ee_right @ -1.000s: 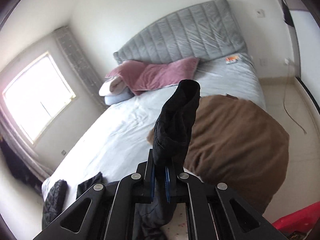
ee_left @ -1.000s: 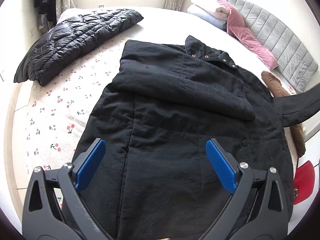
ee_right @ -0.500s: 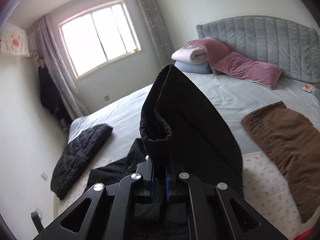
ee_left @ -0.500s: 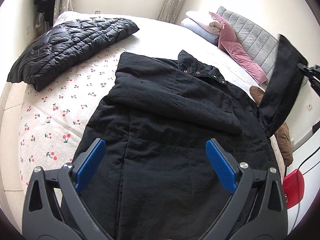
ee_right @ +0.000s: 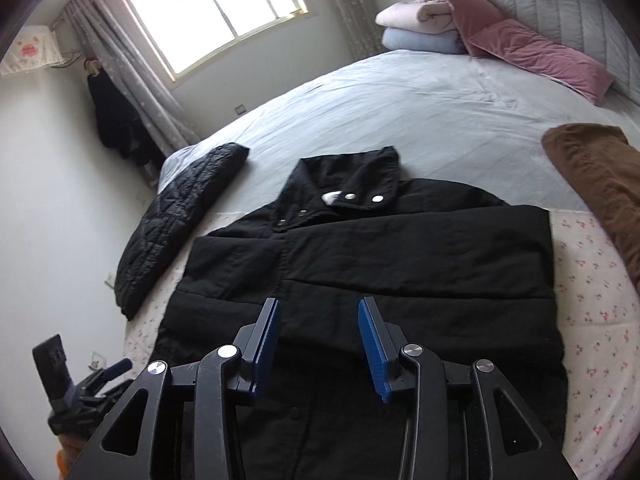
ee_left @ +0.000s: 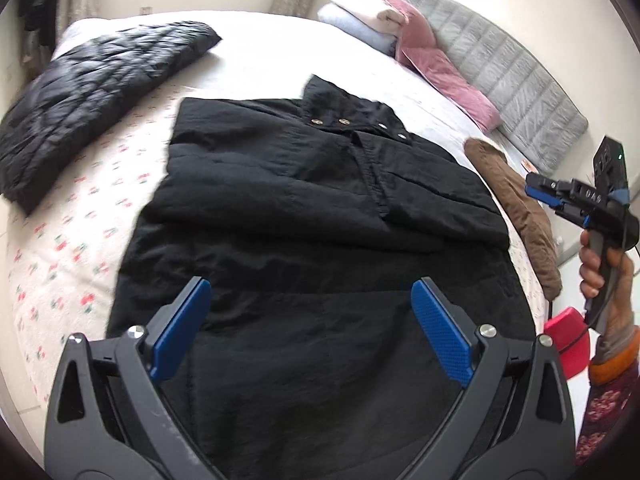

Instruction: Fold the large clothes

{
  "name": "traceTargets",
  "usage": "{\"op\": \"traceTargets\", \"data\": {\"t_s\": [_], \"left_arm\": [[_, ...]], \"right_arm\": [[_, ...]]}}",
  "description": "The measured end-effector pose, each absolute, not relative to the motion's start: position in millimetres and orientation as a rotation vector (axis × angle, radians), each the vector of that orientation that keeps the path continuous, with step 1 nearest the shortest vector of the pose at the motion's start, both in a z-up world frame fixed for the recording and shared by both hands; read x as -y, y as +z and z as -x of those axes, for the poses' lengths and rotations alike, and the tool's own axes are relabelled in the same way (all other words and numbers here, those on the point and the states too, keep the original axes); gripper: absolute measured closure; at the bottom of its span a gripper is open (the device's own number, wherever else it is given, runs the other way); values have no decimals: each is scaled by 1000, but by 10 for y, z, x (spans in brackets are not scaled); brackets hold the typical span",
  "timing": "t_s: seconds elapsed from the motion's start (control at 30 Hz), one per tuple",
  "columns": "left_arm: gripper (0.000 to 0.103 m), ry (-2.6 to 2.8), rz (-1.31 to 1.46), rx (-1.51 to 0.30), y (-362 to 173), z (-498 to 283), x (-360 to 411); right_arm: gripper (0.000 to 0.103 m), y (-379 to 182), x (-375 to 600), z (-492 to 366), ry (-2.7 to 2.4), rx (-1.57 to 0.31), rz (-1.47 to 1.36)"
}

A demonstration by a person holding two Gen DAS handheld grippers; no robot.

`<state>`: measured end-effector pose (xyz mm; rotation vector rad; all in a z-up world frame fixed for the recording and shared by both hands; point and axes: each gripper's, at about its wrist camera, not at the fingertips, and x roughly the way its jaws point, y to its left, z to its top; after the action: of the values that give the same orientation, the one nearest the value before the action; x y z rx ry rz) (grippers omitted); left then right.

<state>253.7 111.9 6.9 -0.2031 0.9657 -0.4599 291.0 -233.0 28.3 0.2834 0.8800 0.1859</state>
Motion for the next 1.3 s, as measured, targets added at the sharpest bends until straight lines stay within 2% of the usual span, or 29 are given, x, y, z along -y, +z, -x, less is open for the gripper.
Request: {"op": "traceTargets", "data": {"t_s": [0.2, 0.33, 0.37, 0.43, 0.47, 0.5, 0.67, 0.73, 0.8, 0.9, 1.0, 1.1, 1.17, 1.27, 1.3], "left_arm": [[4, -573, 221, -1022, 15, -3106, -360], [15, -509, 357, -1091, -338, -3503, 1], [22, -504, 372, -1111, -428, -3581, 76], [42, -502, 403, -1141, -563, -3671, 181], [76, -502, 404, -1143, -589, -3682, 209], [92, -464, 372, -1123, -583, -3666, 221], [90, -189, 139, -878, -321, -3298, 250], [83, -179, 69, -849, -272, -3229, 312], [67, -231, 58, -792, -151, -3184, 336], [65, -330, 44, -709, 9, -3177, 442], [65, -439, 41, -747, -107, -3320, 539], [65, -470, 3, -857, -513, -3462, 628], [65, -503, 18, -859, -730, -3453, 602], [64, -534, 51, -863, -675, -3441, 518], [61, -539, 50, -873, -629, -3431, 494]], "right_arm": [[60, 142, 3093, -2752, 50, -874, -359], [60, 80, 3314, -2647, -13, -867, -348], [60, 86, 3362, -2622, -24, -860, -345], [60, 54, 3464, -2616, -47, -847, -353], [60, 22, 3495, -2633, -54, -845, -361], [60, -1, 3520, -2644, -59, -843, -366], [60, -226, 3459, -2806, -65, -834, -335], [60, -298, 3411, -2907, -75, -848, -292], [60, -335, 3393, -3063, -99, -847, -245], [62, -341, 3449, -3305, -117, -813, -276], [62, -449, 3438, -3512, -109, -801, -331], [62, -758, 3362, -3684, -144, -846, -306], [64, -1025, 3319, -3751, -176, -889, -253], [64, -1067, 3234, -3748, -204, -878, -190], [64, -1032, 3219, -3746, -210, -888, -181]]}}
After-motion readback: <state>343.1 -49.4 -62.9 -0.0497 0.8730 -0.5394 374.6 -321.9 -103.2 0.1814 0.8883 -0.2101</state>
